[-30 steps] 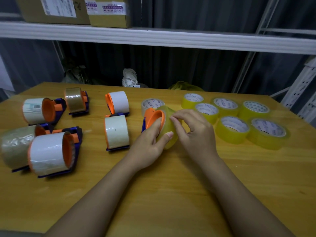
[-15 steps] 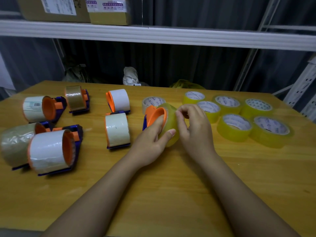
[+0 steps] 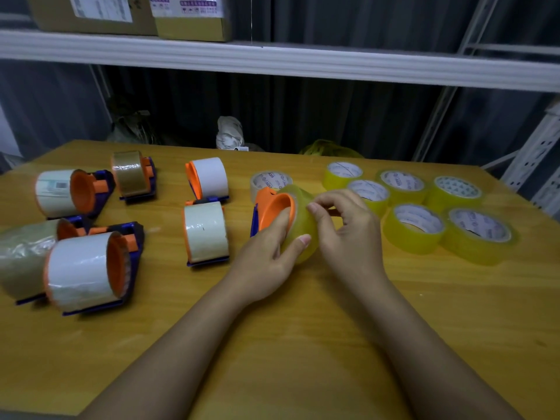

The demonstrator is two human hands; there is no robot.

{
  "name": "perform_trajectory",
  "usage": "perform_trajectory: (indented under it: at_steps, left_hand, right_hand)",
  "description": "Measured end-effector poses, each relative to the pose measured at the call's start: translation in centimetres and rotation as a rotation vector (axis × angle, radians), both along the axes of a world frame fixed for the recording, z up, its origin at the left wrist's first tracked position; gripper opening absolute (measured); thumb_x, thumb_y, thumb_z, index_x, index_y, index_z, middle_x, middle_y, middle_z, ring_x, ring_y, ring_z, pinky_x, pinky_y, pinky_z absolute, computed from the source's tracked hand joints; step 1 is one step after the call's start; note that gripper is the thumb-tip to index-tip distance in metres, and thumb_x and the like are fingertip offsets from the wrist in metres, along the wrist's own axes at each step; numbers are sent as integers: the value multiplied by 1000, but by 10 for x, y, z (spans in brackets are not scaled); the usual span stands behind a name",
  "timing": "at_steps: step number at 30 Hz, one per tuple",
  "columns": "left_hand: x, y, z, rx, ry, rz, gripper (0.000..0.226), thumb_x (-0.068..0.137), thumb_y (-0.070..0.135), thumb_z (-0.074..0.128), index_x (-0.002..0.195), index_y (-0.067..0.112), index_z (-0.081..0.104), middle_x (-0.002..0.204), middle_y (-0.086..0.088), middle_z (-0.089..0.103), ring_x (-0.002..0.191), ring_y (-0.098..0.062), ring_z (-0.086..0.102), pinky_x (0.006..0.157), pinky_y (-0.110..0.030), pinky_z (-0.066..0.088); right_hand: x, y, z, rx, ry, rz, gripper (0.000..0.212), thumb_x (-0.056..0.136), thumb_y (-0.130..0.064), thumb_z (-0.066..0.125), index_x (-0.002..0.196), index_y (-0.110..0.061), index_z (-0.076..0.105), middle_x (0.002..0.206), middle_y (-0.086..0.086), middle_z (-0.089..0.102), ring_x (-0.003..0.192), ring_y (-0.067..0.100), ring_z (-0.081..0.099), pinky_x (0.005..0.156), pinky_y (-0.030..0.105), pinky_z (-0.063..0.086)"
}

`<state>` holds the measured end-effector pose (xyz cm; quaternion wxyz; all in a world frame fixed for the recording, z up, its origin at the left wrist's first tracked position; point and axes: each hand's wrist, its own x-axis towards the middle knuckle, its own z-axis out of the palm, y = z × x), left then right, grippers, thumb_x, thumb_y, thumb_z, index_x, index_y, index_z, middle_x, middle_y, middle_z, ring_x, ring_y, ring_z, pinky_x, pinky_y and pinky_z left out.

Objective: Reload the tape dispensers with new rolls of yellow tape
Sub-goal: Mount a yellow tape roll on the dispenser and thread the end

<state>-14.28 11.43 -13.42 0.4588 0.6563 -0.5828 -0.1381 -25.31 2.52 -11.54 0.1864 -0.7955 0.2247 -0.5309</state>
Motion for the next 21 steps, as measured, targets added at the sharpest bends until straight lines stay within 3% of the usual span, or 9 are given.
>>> perform_trajectory:
  at_steps: [4,9,12,15,18,21]
  left_hand:
    - [-1,0,2,-1,-30,8,46,85,58,41,129,56,24,108,-5,62,92,-21,61,82,-49,49]
    - [1,-1,1,14,34,-18,49,87,55,45,132,38,40,109,3,64,94,-18,62,84,-49,50]
    - [3,-4,-1,17,49,-22,55,85,59,44,135,34,41,102,3,65,89,-19,63,79,-50,50]
    - [3,-3,-1,21,37,-10,54,86,58,44,133,33,42,96,-1,64,86,-21,62,78,-51,49]
    - [1,-1,3,10,54,-7,53,89,50,46,138,30,39,117,13,60,101,-5,58,90,-45,48]
    - [1,0,3,0,73,3,60,88,56,44,142,33,34,131,11,54,115,-6,54,96,-44,46]
  right_hand:
    - [4,2,-2,-26,44,-78,9,89,-15,56,85,-10,63,83,-7,56,80,16,56,66,28,45]
    - [0,-4,5,253,1,-15,18,94,-10,56,82,-23,55,79,-8,58,71,9,53,64,23,41]
    - [-2,-6,8,365,-52,72,27,96,-8,54,78,-28,55,78,-10,60,69,0,55,64,16,43]
    - [-8,-10,10,441,-175,141,24,101,-13,47,85,-24,61,83,-6,64,77,3,61,72,25,53]
    - [-14,-12,11,331,-55,104,2,91,-23,64,91,-22,65,93,1,63,82,8,61,73,20,52]
    - [-11,-9,8,272,56,77,11,80,-24,76,90,-22,70,92,-4,63,83,7,61,74,16,50]
